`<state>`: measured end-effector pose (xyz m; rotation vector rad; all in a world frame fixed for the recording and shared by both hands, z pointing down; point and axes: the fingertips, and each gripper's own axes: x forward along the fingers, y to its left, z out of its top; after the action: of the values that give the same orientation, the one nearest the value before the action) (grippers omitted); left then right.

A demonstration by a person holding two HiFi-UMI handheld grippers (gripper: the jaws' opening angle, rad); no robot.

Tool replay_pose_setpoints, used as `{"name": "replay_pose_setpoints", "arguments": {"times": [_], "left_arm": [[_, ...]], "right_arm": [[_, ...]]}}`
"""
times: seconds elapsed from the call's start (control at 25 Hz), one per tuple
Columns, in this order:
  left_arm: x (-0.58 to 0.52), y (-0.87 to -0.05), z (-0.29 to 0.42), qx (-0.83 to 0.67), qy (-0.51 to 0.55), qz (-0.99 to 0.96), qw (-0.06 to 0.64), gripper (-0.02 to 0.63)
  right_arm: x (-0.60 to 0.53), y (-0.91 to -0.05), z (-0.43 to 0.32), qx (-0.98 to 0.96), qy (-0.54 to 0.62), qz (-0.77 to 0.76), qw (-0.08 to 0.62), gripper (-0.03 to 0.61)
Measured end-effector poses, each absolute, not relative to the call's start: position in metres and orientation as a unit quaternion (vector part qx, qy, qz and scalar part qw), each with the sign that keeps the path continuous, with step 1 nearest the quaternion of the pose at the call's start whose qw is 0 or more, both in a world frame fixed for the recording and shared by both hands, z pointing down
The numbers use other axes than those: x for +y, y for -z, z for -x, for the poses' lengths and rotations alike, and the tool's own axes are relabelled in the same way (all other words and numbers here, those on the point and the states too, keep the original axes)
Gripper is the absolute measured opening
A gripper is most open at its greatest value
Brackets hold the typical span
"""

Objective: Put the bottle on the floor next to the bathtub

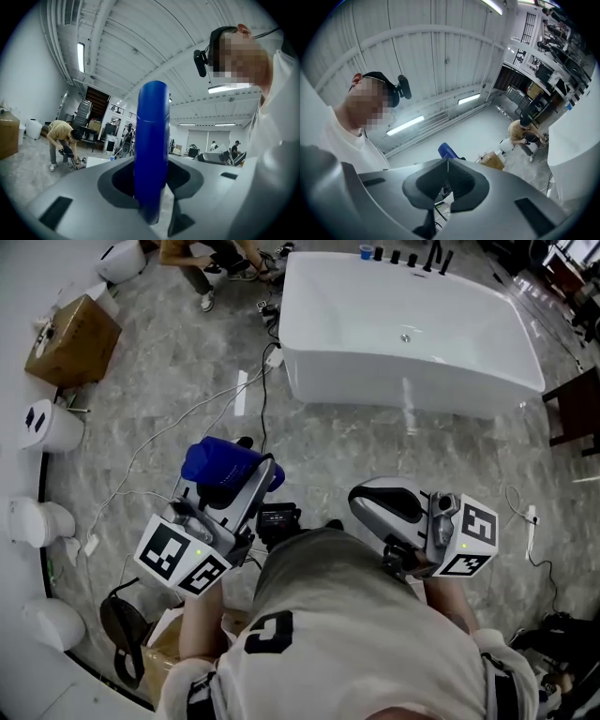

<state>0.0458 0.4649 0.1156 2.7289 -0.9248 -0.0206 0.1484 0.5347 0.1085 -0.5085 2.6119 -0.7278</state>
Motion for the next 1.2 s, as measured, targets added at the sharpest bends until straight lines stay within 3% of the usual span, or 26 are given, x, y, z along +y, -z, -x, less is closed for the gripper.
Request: {"name": "replay_pose_setpoints", "arguments": {"times": [1.2], "left_arm": [[0.468, -0.098, -0.054, -0.361, -0.007, -0.926, 0.107, 0.198]], "right_arm": [[0.527, -0.128, -0.158, 0.923, 0.298, 0.153, 0.188, 0.029]]}}
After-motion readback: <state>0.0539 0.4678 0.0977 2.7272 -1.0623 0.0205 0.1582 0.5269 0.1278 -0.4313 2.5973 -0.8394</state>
